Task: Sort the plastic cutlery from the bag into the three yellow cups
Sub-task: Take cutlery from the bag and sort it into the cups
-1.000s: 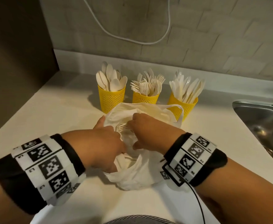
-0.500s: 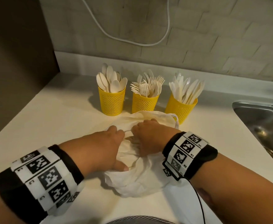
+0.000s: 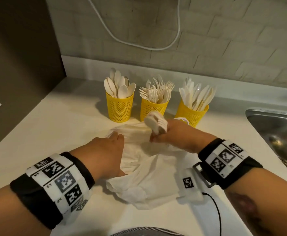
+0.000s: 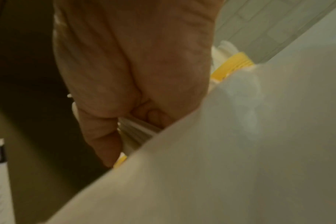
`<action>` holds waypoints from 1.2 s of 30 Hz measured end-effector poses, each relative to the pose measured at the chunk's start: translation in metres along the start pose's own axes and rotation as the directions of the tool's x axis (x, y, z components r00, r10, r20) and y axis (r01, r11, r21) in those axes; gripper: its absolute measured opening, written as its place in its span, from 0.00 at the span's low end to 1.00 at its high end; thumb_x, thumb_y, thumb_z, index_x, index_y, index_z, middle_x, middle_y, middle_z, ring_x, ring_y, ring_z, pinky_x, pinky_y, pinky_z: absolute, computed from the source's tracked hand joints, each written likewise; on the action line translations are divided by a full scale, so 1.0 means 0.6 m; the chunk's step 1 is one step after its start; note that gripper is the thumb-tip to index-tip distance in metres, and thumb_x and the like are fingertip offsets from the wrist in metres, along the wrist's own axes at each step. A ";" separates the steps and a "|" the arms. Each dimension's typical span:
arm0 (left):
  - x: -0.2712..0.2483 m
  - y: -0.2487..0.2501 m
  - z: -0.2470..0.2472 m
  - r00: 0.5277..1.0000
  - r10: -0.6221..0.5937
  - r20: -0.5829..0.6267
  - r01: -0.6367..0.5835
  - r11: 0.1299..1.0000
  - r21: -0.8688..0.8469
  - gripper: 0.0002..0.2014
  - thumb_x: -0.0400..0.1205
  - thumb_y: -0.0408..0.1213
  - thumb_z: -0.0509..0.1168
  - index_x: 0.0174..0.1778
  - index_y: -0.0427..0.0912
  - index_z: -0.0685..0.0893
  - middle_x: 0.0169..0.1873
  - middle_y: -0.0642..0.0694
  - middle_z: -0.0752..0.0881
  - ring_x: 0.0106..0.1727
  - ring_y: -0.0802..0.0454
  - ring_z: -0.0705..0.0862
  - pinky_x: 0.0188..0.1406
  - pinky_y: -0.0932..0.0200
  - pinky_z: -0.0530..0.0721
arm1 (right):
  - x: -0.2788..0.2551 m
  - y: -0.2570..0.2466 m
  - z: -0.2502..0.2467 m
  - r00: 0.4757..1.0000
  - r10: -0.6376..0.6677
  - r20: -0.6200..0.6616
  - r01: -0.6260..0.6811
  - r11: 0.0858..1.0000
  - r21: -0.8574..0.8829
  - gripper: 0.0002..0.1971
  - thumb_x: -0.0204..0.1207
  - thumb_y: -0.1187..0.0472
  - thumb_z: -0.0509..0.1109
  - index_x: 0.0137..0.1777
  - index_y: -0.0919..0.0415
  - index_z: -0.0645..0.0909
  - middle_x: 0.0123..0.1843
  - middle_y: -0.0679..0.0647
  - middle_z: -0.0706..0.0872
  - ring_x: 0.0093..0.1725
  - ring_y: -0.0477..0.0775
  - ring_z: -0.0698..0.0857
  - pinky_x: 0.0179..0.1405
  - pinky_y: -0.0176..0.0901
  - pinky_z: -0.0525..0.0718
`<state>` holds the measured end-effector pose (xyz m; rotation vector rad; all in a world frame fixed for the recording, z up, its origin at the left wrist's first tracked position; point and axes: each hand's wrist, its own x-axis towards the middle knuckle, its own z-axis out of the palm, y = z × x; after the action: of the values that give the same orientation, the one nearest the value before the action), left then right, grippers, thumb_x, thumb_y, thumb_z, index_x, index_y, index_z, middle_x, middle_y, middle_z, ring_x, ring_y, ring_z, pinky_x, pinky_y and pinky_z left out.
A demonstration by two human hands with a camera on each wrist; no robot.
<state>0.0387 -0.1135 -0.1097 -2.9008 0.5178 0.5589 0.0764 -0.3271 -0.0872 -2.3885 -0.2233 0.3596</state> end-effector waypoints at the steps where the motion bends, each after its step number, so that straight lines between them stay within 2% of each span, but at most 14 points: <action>1: 0.001 0.000 -0.001 1.000 -0.001 0.006 0.001 1.000 0.010 0.53 0.73 0.69 0.66 0.84 0.39 0.51 0.84 0.40 0.55 0.69 0.40 0.78 0.63 0.49 0.75 | -0.005 0.003 -0.011 1.000 0.007 0.005 -0.008 0.984 0.177 0.06 0.71 0.63 0.79 0.45 0.59 0.87 0.48 0.60 0.91 0.54 0.65 0.87 0.65 0.57 0.83; 4: 0.005 -0.002 0.001 1.000 0.018 0.019 -0.019 0.999 0.039 0.48 0.75 0.68 0.64 0.82 0.40 0.55 0.83 0.40 0.59 0.69 0.40 0.78 0.66 0.48 0.74 | -0.017 0.008 -0.049 0.998 -0.064 0.027 0.041 0.862 0.505 0.03 0.73 0.67 0.75 0.40 0.59 0.89 0.48 0.61 0.91 0.64 0.68 0.85 0.76 0.62 0.74; 6: 0.010 -0.002 0.005 0.999 0.024 0.021 -0.025 0.998 0.065 0.47 0.76 0.69 0.61 0.83 0.41 0.56 0.82 0.41 0.61 0.70 0.41 0.77 0.67 0.47 0.72 | -0.026 0.005 -0.075 0.996 -0.089 0.009 0.059 0.726 0.685 0.03 0.74 0.68 0.73 0.45 0.62 0.86 0.46 0.61 0.91 0.66 0.68 0.84 0.75 0.59 0.76; 8: 0.013 0.001 0.006 0.999 0.028 0.018 -0.029 0.996 0.086 0.46 0.76 0.69 0.59 0.83 0.42 0.56 0.81 0.42 0.64 0.71 0.42 0.76 0.70 0.45 0.69 | -0.037 0.001 -0.099 0.995 -0.097 -0.017 0.070 0.574 0.816 0.02 0.74 0.69 0.70 0.44 0.64 0.83 0.41 0.62 0.89 0.61 0.67 0.87 0.68 0.56 0.83; 10: 0.013 0.007 0.001 0.998 0.046 -0.034 -0.042 0.992 0.116 0.42 0.77 0.67 0.60 0.82 0.46 0.58 0.78 0.45 0.67 0.73 0.43 0.73 0.76 0.41 0.60 | -0.050 -0.009 -0.110 0.992 -0.120 -0.029 0.092 0.563 0.821 0.04 0.72 0.71 0.72 0.41 0.63 0.82 0.36 0.59 0.86 0.44 0.60 0.90 0.51 0.48 0.89; 13: 0.009 0.022 -0.008 0.974 0.149 -0.169 -0.126 0.982 0.141 0.37 0.75 0.62 0.62 0.79 0.51 0.63 0.77 0.47 0.66 0.78 0.44 0.65 0.80 0.37 0.48 | -0.060 -0.027 -0.090 0.995 -0.099 -0.007 0.086 0.830 0.551 0.09 0.67 0.73 0.77 0.41 0.63 0.80 0.34 0.57 0.84 0.27 0.49 0.81 0.29 0.38 0.82; 14: 0.009 0.027 -0.007 0.961 0.201 -0.188 -0.180 0.976 0.127 0.35 0.76 0.62 0.61 0.79 0.53 0.65 0.78 0.47 0.65 0.80 0.45 0.63 0.81 0.38 0.46 | -0.060 -0.032 -0.072 0.997 -0.081 0.006 0.073 0.925 0.372 0.11 0.67 0.72 0.80 0.40 0.59 0.81 0.34 0.55 0.85 0.26 0.48 0.80 0.26 0.39 0.81; 16: 0.007 0.035 0.000 0.960 0.245 -0.133 -0.237 0.969 0.074 0.34 0.79 0.62 0.57 0.80 0.54 0.65 0.80 0.49 0.65 0.82 0.47 0.60 0.82 0.37 0.42 | -0.057 -0.037 -0.026 0.996 -0.048 0.075 0.045 0.999 0.030 0.13 0.67 0.67 0.82 0.38 0.51 0.80 0.34 0.50 0.86 0.29 0.50 0.83 0.29 0.46 0.87; 19: 0.007 0.037 0.012 0.983 0.166 0.075 -0.171 0.982 0.074 0.37 0.81 0.59 0.53 0.86 0.49 0.56 0.85 0.48 0.58 0.86 0.47 0.50 0.81 0.31 0.35 | -0.048 -0.030 0.041 0.983 -0.038 0.179 0.066 0.986 -0.156 0.08 0.70 0.63 0.80 0.42 0.53 0.83 0.40 0.57 0.90 0.30 0.52 0.85 0.36 0.51 0.90; 23: 0.013 0.026 0.028 0.991 0.027 0.130 -0.035 0.998 0.059 0.54 0.72 0.75 0.51 0.87 0.46 0.43 0.87 0.44 0.47 0.86 0.43 0.44 0.79 0.25 0.39 | -0.047 -0.015 0.072 0.971 -0.025 0.238 0.121 0.909 -0.398 0.14 0.74 0.54 0.77 0.55 0.60 0.86 0.46 0.58 0.90 0.36 0.51 0.80 0.37 0.43 0.81; 27: 0.017 0.014 0.028 0.983 -0.071 0.167 0.053 0.992 0.113 0.63 0.67 0.80 0.55 0.86 0.38 0.40 0.87 0.40 0.48 0.86 0.41 0.47 0.78 0.23 0.43 | -0.063 -0.004 0.051 0.929 0.022 0.369 0.202 0.806 -0.557 0.18 0.72 0.46 0.76 0.58 0.54 0.85 0.47 0.52 0.90 0.41 0.54 0.86 0.48 0.50 0.88; 32: 0.027 0.006 0.029 0.998 0.050 0.046 -0.054 0.995 0.088 0.59 0.70 0.76 0.57 0.86 0.40 0.44 0.86 0.42 0.52 0.86 0.43 0.50 0.79 0.24 0.44 | -0.079 0.008 0.047 0.906 -0.073 0.417 0.275 0.850 -0.449 0.20 0.68 0.50 0.80 0.60 0.49 0.82 0.50 0.49 0.90 0.47 0.54 0.87 0.49 0.52 0.87; 34: 0.034 0.006 0.022 0.988 0.157 -0.009 -0.155 0.981 0.117 0.55 0.73 0.71 0.61 0.86 0.42 0.44 0.86 0.43 0.52 0.86 0.44 0.51 0.81 0.28 0.49 | -0.083 0.010 0.070 0.922 -0.123 0.366 0.307 0.810 -0.500 0.23 0.68 0.49 0.79 0.63 0.49 0.80 0.52 0.50 0.89 0.49 0.56 0.86 0.49 0.51 0.86; 36: 0.040 0.006 0.015 0.967 0.246 -0.071 -0.235 0.963 0.131 0.47 0.75 0.65 0.64 0.84 0.44 0.56 0.82 0.44 0.62 0.81 0.45 0.63 0.78 0.38 0.62 | -0.082 0.010 0.087 0.951 -0.144 0.275 0.280 0.777 -0.563 0.24 0.69 0.48 0.77 0.63 0.53 0.78 0.52 0.53 0.88 0.49 0.59 0.86 0.49 0.52 0.86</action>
<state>0.0554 -0.1224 -0.1272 -2.7731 0.8937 0.4143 0.0138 -0.3117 -0.1191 -2.8978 -0.8153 0.4992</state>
